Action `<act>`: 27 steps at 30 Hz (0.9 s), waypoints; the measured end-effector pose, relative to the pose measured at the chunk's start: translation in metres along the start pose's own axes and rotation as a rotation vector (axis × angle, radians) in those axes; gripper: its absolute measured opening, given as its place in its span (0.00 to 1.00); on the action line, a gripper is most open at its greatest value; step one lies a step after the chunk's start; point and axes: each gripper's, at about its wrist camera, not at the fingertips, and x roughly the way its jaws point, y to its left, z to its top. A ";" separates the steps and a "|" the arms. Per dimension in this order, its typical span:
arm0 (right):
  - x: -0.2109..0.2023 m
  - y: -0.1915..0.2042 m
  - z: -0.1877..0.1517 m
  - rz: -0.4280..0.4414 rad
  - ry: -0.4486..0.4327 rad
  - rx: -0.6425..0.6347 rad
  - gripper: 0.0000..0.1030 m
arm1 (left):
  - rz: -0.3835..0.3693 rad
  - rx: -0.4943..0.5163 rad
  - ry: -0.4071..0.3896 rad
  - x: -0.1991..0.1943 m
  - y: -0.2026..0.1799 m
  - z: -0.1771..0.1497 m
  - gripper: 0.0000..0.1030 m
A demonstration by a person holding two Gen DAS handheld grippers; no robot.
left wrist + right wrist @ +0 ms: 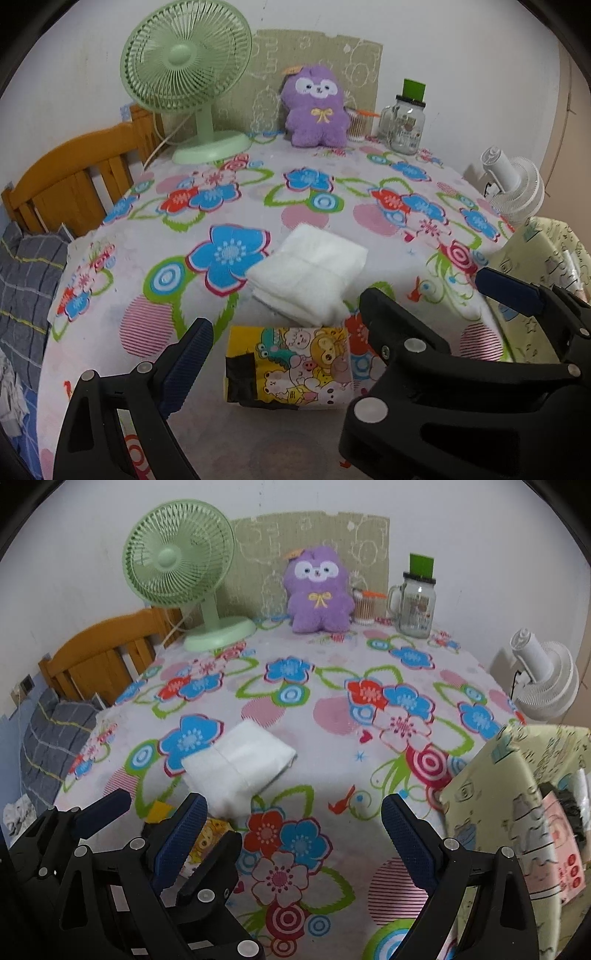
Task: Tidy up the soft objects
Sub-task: 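Move both grippers toward the yellow cartoon pack and white cloth, then grasp the yellow cartoon pack with the left gripper while the right approaches the white cloth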
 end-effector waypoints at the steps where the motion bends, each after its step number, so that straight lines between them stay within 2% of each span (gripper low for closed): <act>1: 0.004 0.000 -0.001 -0.002 0.013 0.001 0.94 | 0.002 -0.002 0.009 0.003 0.000 -0.001 0.92; 6: 0.014 -0.002 -0.005 -0.010 0.041 0.010 0.94 | -0.016 -0.013 0.051 0.017 0.002 -0.009 0.87; 9: 0.019 -0.004 -0.006 -0.009 0.054 0.016 0.94 | -0.009 -0.012 0.064 0.022 0.003 -0.012 0.78; 14: 0.023 -0.001 -0.006 -0.001 0.061 0.007 0.94 | -0.015 -0.026 0.055 0.024 0.005 -0.012 0.74; 18: 0.024 0.004 -0.005 0.006 0.063 -0.011 0.94 | -0.026 -0.024 0.048 0.021 0.007 -0.011 0.73; 27: 0.026 0.024 0.012 0.048 0.017 -0.023 0.94 | 0.014 -0.029 -0.005 0.013 0.027 0.007 0.73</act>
